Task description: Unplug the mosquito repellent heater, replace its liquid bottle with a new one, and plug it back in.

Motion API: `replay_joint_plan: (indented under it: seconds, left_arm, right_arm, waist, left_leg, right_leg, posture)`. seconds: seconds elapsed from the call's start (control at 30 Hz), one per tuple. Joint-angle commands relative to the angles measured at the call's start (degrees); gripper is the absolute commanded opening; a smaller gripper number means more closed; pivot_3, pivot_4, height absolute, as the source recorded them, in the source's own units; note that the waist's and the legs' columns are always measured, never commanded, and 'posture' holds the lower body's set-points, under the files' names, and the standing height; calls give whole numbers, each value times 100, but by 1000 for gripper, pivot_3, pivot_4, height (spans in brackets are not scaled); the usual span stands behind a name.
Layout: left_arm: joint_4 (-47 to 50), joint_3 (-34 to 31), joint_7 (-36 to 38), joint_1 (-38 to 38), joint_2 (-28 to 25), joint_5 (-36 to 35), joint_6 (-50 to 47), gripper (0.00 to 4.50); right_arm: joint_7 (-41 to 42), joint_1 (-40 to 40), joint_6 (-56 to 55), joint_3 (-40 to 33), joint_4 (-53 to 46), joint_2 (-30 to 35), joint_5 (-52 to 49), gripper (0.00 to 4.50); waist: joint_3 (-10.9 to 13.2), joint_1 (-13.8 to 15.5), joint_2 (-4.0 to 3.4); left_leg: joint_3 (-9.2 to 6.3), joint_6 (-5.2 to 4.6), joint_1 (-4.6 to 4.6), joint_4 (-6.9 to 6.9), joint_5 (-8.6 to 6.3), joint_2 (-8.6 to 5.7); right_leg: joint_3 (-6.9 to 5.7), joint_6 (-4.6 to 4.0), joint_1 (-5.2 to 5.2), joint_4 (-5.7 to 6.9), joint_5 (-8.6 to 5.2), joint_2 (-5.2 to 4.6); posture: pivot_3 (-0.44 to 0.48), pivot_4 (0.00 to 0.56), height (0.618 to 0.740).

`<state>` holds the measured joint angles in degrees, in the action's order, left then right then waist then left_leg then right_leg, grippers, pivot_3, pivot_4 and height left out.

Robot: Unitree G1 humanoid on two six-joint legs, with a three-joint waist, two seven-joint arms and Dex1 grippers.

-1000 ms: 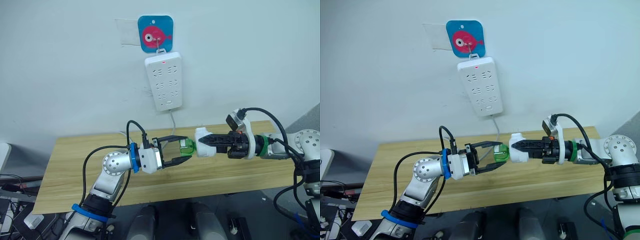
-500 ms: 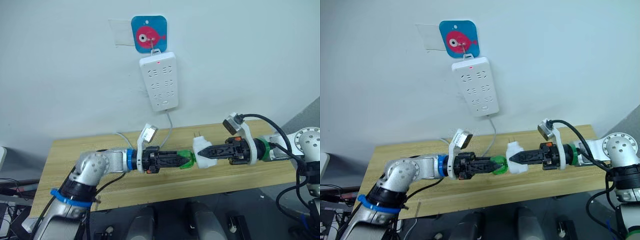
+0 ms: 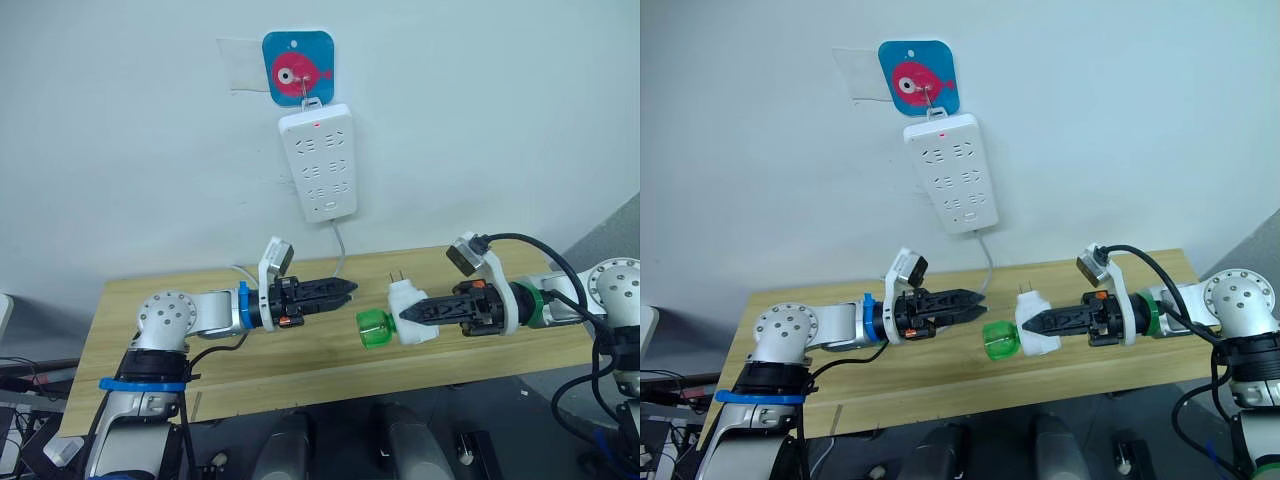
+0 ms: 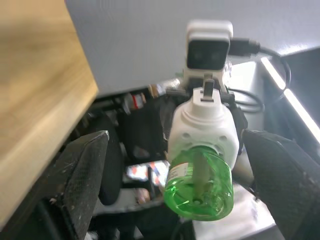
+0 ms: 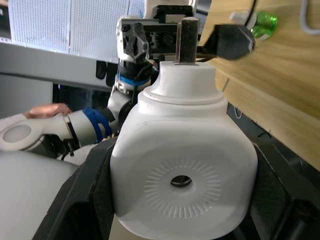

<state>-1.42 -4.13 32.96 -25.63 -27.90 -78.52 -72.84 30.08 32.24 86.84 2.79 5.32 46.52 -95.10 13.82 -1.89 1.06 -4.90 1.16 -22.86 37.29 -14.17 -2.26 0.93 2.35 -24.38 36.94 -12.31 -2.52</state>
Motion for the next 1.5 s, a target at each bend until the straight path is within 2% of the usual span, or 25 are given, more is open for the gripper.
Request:
replay_joint_plan:
  seconds: [0.03,0.13,0.23,0.33,0.43,0.57,0.77,1.13,1.33,1.5]
  left_arm:
    - [1748,135,1114,239,-511,1347,1524,4480]
    - [2698,638,2137,831,-829,3052,3604,4480]
    - [2915,917,2559,1379,-734,4388,5507,4480]
    - [2544,1197,2685,1724,-455,5616,7447,4480]
    - [1849,1393,2655,1718,-136,6465,9094,4480]
    - [939,1478,2170,1491,327,7261,10591,4480]
    - [193,1649,1830,1155,539,7697,11674,4480]
    - [-210,1876,1572,814,473,7718,12205,4480]
    - [-623,1661,991,482,412,8460,13006,4480]
    - [-789,1735,691,351,346,8621,13275,4480]
  right_arm:
    - [-76,85,-38,-343,445,-33,-142,2994]
    - [-198,181,8,-440,727,-89,-229,2994]
    - [-297,288,72,-506,947,-155,-256,2994]
    - [-374,379,116,-529,1035,-241,-275,2994]
    - [-394,462,197,-535,1033,-308,-332,2994]
    - [-411,499,287,-545,975,-329,-394,2994]
    - [-563,448,281,-464,844,-312,-650,2994]
    - [-988,325,-8,-170,605,-224,-1375,2994]
    - [-1141,268,-208,53,517,-66,-1767,2994]
    - [-1132,273,-281,115,511,-27,-1790,2994]
  waist:
    - [0,3,0]
    - [-5,17,-9]
    - [-5,35,-9]
    - [-5,62,-9]
    - [-5,110,-8]
    - [-5,147,-7]
    - [-5,151,-7]
    - [-5,125,-7]
    - [-5,101,-7]
    - [-5,64,-7]
  left_leg:
    - [3,0,1,0,0,0]
    - [21,1,7,-14,0,-5]
    - [31,1,8,-21,0,-7]
    - [29,-1,6,-18,0,-6]
    - [28,-2,5,-11,0,-6]
    - [30,-4,3,-7,0,-8]
    - [27,-8,3,-5,-2,-7]
    - [24,-8,2,2,-2,-8]
    - [23,-9,2,6,-2,-6]
    - [22,-11,1,7,-4,-6]
  right_leg:
    - [4,0,0,-1,0,-1]
    - [16,-5,-2,-6,1,-8]
    - [20,-7,-1,-15,-1,-16]
    - [17,-7,-1,-14,0,-31]
    - [9,-7,2,-12,1,-39]
    - [7,0,2,-12,4,-41]
    - [2,2,2,-8,6,-42]
    - [-3,3,3,-3,6,-23]
    - [-1,4,5,-2,7,-21]
    - [-1,4,5,-1,7,-20]
  posture:
    - [-27,200,740]
    - [-12,199,740]
    - [-5,198,740]
    - [-4,199,740]
    - [-8,201,740]
    - [-17,202,740]
    - [-31,201,740]
    - [-40,205,740]
    - [-42,207,740]
    - [-42,207,740]
